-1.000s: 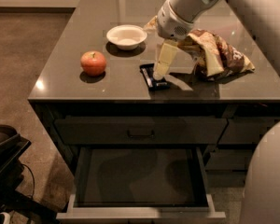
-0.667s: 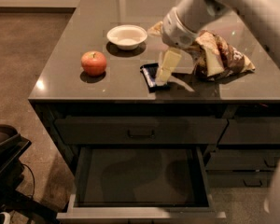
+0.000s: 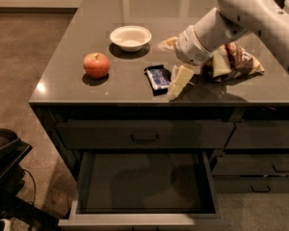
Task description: Place rxbar blueberry into middle drawer
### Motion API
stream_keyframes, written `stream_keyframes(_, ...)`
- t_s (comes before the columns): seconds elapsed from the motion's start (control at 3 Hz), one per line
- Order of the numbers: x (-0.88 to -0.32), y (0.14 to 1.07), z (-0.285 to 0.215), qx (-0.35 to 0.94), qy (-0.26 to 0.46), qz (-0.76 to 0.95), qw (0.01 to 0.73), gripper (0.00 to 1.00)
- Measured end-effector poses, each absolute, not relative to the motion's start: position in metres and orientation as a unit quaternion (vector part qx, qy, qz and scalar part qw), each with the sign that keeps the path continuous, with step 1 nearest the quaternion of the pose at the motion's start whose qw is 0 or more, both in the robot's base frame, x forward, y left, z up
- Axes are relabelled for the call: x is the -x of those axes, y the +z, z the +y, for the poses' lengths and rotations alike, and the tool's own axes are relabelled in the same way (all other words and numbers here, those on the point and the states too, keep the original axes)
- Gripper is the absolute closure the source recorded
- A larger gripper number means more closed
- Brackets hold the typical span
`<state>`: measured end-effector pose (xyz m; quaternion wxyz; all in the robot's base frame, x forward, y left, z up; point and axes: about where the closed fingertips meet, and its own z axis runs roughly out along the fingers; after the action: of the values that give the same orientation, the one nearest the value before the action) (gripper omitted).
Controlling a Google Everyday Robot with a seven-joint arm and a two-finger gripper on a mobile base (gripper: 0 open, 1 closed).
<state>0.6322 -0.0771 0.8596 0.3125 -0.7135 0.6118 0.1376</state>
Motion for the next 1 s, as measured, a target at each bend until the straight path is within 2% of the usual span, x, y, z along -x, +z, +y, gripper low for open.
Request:
stream_keyframes(0.67, -0.637, 0.853, -0.07, 0.716, 0.151, 0.613, 0.296, 0.0)
stream_keyframes(1.0, -0.638, 0.847, -0.065, 0.723, 0.169, 0.62, 0.254, 0.0)
